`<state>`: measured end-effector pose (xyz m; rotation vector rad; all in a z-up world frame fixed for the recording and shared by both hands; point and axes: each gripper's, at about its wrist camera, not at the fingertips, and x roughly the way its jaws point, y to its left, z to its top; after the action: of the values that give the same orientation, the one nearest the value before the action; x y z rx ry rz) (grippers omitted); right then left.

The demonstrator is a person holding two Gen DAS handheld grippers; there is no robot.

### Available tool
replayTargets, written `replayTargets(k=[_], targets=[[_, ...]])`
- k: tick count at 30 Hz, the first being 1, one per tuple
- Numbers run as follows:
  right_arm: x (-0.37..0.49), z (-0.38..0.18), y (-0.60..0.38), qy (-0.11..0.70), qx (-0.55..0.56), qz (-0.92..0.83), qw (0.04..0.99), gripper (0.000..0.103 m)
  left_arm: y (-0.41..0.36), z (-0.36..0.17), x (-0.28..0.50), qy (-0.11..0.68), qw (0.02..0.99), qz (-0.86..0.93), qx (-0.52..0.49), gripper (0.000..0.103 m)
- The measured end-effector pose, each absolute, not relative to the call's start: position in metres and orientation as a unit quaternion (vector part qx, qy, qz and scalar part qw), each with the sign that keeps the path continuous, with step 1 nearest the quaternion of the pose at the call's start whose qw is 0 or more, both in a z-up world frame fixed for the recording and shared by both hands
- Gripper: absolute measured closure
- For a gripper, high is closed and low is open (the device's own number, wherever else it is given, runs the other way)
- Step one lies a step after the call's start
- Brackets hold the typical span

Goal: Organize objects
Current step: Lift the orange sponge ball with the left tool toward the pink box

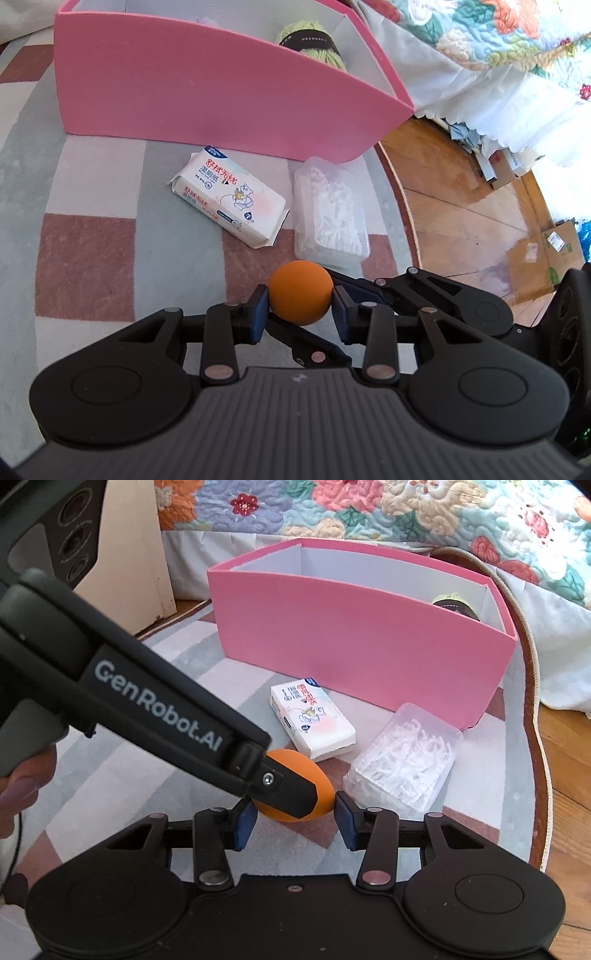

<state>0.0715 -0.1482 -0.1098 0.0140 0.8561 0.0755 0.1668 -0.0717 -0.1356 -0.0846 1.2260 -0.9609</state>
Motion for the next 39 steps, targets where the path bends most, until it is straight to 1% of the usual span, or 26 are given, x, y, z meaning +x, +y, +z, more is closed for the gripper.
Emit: replayTargets(k=[4,13,20,29,39], targets=[[0.071,-0.105,-0.148,0.414,0.018,0.037,0.909,0.052,-0.068,-0.13,0.165,0.547,0.714,-0.434,-0.041,0.068],[0.077,-0.084,-0.139,0.419,0.002,0.035,0.907,0.053,-0.056,-0.115,0.165,0.542,0.714,-0.438,-0.062,0.068],[0.076,-0.066,-0.141,0.414,-0.003,0.035,0.91,0.052,-0.053,-0.1,0.159,0.52,0.726,-0.447,-0.056,0.068],[0.079,-0.057,-0.144,0.404,-0.005,0.036,0.914,0.052,-0.05,-0.09,0.161,0.509,0.726,-0.458,-0.065,0.068],[0.076,-0.042,-0.142,0.387,-0.015,0.043,0.921,0.052,-0.046,-0.068,0.158,0.49,0.735,-0.465,-0.055,0.068]])
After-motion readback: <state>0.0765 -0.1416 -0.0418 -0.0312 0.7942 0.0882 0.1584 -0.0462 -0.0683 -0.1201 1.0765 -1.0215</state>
